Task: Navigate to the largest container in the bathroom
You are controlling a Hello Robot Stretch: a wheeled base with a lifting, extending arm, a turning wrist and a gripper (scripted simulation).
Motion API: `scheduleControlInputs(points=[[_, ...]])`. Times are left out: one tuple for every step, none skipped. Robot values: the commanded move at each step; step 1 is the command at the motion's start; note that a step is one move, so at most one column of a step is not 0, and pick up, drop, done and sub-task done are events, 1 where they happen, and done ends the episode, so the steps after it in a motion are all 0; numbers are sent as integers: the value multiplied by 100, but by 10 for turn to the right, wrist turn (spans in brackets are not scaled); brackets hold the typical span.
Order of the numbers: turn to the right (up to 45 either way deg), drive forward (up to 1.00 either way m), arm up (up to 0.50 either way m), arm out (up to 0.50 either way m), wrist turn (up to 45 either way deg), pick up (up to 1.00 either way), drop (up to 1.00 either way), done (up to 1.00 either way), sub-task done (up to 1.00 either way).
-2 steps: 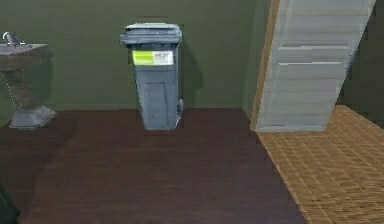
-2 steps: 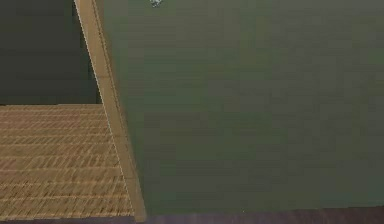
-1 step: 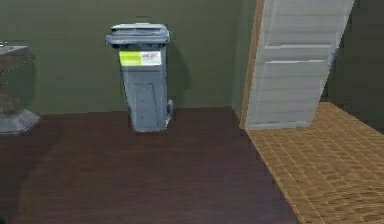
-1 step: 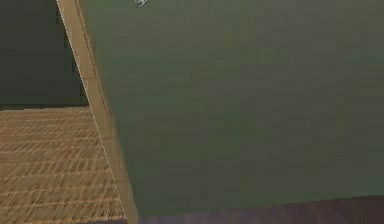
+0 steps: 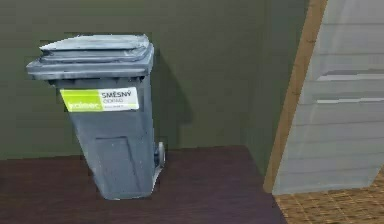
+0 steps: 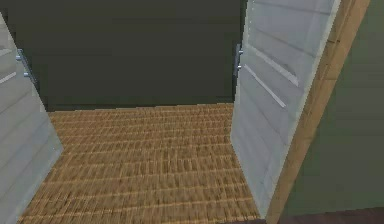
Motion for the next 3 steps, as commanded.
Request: scheduleControlInputs(points=[[0, 20, 0, 0, 0, 0, 0, 0, 0], [-240, 0, 0, 0, 0, 0, 0, 0, 0], [0, 0, 0, 0, 0, 0, 0, 100, 0]])
